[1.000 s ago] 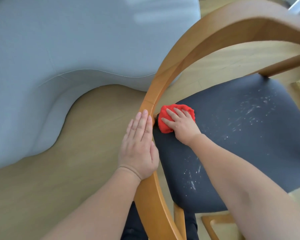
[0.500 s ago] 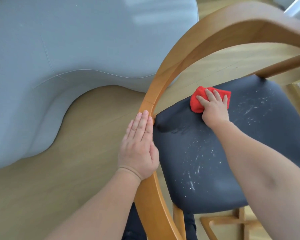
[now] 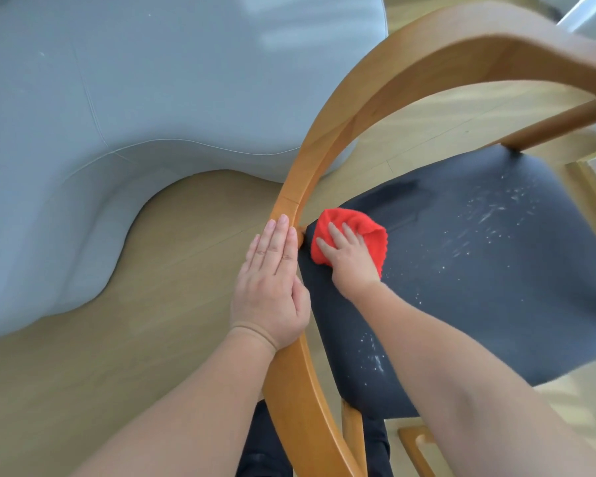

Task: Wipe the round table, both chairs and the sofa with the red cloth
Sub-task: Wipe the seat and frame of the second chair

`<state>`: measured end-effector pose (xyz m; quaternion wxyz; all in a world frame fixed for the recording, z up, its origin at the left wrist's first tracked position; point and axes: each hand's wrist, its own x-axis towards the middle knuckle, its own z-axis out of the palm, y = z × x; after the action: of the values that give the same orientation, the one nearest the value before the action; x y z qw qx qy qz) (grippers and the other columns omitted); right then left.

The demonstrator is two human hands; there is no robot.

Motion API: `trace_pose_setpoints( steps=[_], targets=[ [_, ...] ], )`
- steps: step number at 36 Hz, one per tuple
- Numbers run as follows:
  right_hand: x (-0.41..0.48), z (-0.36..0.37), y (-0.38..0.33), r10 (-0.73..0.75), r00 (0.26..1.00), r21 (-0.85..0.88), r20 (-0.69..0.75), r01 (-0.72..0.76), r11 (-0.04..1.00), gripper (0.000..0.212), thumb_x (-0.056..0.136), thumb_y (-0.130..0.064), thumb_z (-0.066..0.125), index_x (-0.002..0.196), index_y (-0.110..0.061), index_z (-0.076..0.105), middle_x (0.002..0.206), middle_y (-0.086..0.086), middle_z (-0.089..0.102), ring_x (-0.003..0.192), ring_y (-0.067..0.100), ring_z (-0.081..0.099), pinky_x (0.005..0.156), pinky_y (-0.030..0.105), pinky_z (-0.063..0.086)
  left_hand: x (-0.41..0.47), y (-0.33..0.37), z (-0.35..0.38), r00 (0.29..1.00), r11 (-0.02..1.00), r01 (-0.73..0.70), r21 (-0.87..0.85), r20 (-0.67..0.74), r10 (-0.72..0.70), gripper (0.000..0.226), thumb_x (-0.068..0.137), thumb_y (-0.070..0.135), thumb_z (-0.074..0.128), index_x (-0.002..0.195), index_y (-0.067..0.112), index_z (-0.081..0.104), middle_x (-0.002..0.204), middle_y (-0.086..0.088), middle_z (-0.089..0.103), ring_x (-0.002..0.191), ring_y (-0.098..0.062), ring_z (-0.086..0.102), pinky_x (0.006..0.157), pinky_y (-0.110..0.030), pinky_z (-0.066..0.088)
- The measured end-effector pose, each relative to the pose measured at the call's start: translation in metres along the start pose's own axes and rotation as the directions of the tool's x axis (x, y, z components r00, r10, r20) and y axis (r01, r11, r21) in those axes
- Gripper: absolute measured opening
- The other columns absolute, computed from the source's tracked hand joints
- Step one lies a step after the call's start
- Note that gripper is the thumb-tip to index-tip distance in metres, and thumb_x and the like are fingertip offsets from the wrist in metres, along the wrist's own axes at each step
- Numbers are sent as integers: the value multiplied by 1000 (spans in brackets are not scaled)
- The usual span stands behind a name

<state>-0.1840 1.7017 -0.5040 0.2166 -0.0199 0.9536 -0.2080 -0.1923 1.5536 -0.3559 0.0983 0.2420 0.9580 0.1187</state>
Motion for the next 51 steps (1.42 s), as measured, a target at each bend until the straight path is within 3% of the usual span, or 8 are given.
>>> trace_pose_setpoints(
  steps=[9, 13, 16, 27, 32, 36, 44, 51],
  targets=[
    [-26, 20, -2, -244, 963, -126, 111, 258, 958, 53, 102, -15, 42, 152, -23, 28, 162, 10, 11, 147, 36, 7, 118, 51, 7, 0, 0, 1, 1000, 1000, -4, 11, 8, 4, 60, 85, 17, 32, 142, -2, 32, 152, -15, 26, 143, -25, 19, 115, -42, 19],
    [-28, 9, 17, -346, 925, -226, 156, 375, 899, 53, 93, -14, 58, 144, -21, 45, 155, 15, 30, 141, 41, 29, 113, 56, 24, -1, -1, 1, 1000, 1000, -10, 11, 4, 9, 61, 85, 17, 33, 142, -2, 31, 153, -14, 25, 143, -25, 19, 116, -41, 19],
    [-30, -1, 36, -388, 906, -291, 172, 423, 858, 58, 64, -10, 83, 119, -18, 69, 134, 17, 57, 118, 43, 56, 95, 59, 44, 0, -1, 1, 1000, 1000, -16, 5, -15, 16, 61, 84, 16, 33, 142, -2, 31, 152, -13, 25, 143, -25, 19, 116, -40, 17],
    [-45, -28, 118, -127, 992, -352, -27, 110, 930, 44, 73, -3, 51, 111, -11, 72, 127, 21, 61, 109, 50, 58, 93, 64, 42, -1, 1, 1, 1000, 1000, 7, 27, 19, -8, 61, 87, 20, 30, 144, 0, 29, 153, -11, 24, 143, -24, 18, 116, -39, 16],
    [-53, -34, 134, 158, 983, -195, -90, -173, 965, 61, 76, 5, 60, 134, -12, 57, 150, 19, 37, 133, 48, 34, 111, 55, 28, -1, 0, 1, 1000, 999, 8, 37, 26, -9, 61, 87, 21, 30, 144, 0, 30, 154, -11, 24, 143, -23, 17, 117, -38, 15],
    [-53, -27, 126, 240, 969, -65, -55, -244, 968, 70, 77, 7, 54, 143, -16, 45, 159, 15, 19, 142, 44, 16, 118, 50, 16, -1, 0, 1, 1000, 999, 9, 39, 27, -10, 61, 87, 21, 30, 144, 1, 30, 153, -12, 24, 143, -23, 18, 116, -39, 16],
    [-57, -26, 98, 376, 924, 84, -69, -370, 925, 74, 81, 11, 47, 147, -22, 37, 162, 6, 10, 146, 33, 11, 105, 43, 36, -1, 2, -1, 999, 999, 18, 50, 39, -20, 63, 85, 21, 30, 144, 0, 30, 153, -13, 25, 143, -24, 17, 117, -36, 12],
    [-63, -5, 67, 421, 901, 179, -102, -399, 899, 75, 82, 13, 45, 148, -20, 36, 162, 6, 13, 146, 35, 11, 107, 45, 33, -2, 4, -5, 986, 986, -147, 78, 94, 140, 55, 82, 22, 32, 127, 4, 57, 140, -9, 49, 140, -32, 27, 115, -44, 19]
  ],
)
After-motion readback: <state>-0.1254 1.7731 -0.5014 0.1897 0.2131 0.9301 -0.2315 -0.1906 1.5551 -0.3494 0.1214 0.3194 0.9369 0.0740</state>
